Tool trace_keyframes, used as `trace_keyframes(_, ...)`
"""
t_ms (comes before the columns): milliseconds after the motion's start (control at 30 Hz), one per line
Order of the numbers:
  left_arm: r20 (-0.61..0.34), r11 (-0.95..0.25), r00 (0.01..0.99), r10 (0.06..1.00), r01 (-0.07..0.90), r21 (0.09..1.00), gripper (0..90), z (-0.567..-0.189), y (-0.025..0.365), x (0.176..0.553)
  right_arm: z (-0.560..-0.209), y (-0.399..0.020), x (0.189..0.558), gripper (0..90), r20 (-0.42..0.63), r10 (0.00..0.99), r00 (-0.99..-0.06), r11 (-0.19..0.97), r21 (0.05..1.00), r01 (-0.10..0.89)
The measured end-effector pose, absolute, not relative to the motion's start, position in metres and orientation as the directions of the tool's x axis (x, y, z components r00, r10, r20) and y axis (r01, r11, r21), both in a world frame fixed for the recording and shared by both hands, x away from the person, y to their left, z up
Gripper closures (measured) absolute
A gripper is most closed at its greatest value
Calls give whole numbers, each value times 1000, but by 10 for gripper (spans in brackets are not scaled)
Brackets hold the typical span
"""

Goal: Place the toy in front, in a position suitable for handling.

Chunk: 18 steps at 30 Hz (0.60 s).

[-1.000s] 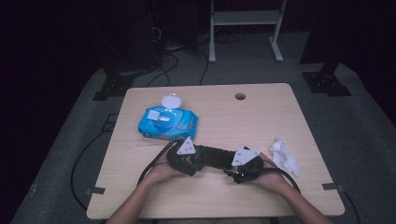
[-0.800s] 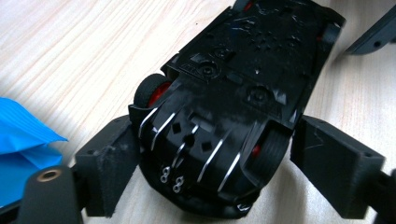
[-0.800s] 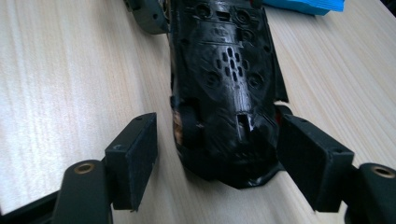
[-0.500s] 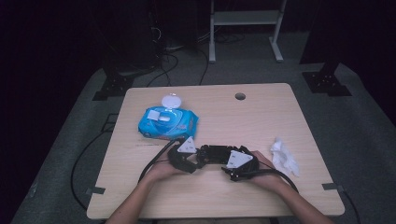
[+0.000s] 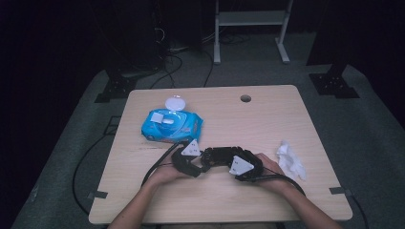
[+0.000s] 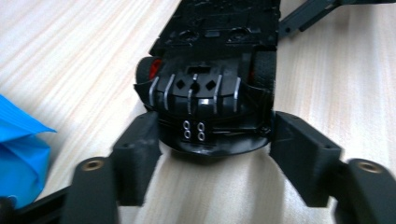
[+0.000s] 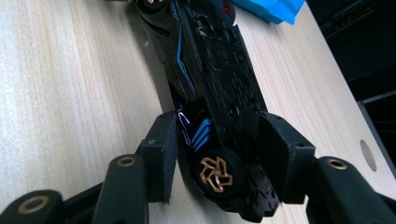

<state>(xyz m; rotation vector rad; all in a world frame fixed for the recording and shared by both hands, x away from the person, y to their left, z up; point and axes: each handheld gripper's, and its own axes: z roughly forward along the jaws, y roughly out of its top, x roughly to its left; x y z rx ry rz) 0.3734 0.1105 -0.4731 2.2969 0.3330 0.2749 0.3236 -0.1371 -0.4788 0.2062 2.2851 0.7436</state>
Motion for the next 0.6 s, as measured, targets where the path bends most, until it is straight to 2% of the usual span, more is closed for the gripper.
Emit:
trace_keyframes(133,145,-632,927,347,117,766,204,-469,109,372,-474,-135,327,496,-571,338,-748,823,565,-59)
trace_keyframes(333,181,-631,924,336,79,771,182,-469,104,370,-464,-136,329,500,-503,341,-794,808,589,-27)
trace_keyframes(467,197,-645,932,306,50,763,217,-466,102,367,-452,-137,333,506,-388,355,-851,773,634,34)
trace_keyframes(500,197,-652,936,291,44,757,251,-465,101,366,-449,-137,333,510,-358,357,-863,769,637,54)
trace_keyframes(567,210,-662,934,288,36,749,303,-463,100,364,-444,-139,335,567,-284,352,-892,743,665,82)
trace_keyframes(600,181,-654,946,270,42,756,329,-462,101,365,-440,-141,337,603,-206,351,-913,717,687,120)
